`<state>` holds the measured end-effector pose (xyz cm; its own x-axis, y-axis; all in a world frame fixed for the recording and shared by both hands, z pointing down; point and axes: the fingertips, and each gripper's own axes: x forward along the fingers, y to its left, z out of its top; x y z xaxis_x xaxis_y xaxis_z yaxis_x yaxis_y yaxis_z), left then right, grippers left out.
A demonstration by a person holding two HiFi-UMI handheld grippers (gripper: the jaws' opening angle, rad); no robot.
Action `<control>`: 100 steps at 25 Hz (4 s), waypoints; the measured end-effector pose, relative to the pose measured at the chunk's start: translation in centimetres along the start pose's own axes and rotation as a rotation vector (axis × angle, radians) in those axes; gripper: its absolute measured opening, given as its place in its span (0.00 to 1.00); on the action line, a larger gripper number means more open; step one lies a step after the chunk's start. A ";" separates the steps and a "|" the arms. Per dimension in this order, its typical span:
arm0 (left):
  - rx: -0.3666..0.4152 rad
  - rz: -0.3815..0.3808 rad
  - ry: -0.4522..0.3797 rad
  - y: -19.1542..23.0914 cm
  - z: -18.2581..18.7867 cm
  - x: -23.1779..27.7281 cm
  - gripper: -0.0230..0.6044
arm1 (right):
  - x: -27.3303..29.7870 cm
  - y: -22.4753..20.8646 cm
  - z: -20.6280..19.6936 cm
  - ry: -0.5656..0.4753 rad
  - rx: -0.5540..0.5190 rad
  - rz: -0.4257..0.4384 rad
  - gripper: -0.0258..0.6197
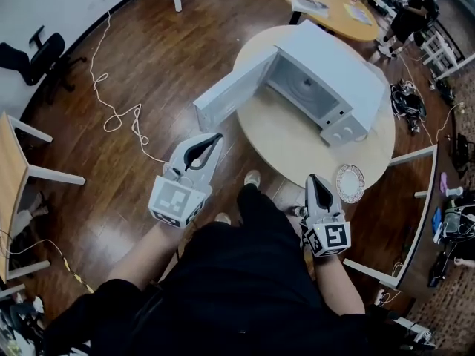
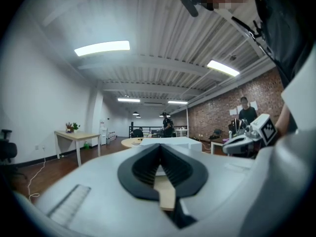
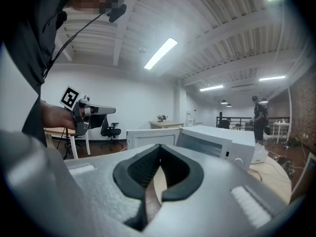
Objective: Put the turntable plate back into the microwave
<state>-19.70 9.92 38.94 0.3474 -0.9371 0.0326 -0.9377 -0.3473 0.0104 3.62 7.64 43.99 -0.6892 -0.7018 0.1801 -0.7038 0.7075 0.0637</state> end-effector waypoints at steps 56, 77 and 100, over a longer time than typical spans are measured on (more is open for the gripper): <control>0.064 -0.366 0.048 2.8 3.3 27.0 0.03 | 14.1 -14.7 -0.4 -0.004 0.137 -0.303 0.04; 0.041 -0.837 0.060 -6.6 4.0 31.7 0.05 | 1.0 -18.7 -3.8 -0.026 0.357 -0.861 0.04; 0.072 -1.171 0.086 -24.6 1.8 27.7 0.04 | -15.4 -14.2 -9.9 -0.023 0.495 -1.181 0.04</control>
<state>13.00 -7.52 37.77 0.9933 -0.0408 0.1079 -0.0435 -0.9988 0.0223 25.96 9.26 50.04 0.3957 -0.8846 0.2469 -0.8728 -0.4459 -0.1986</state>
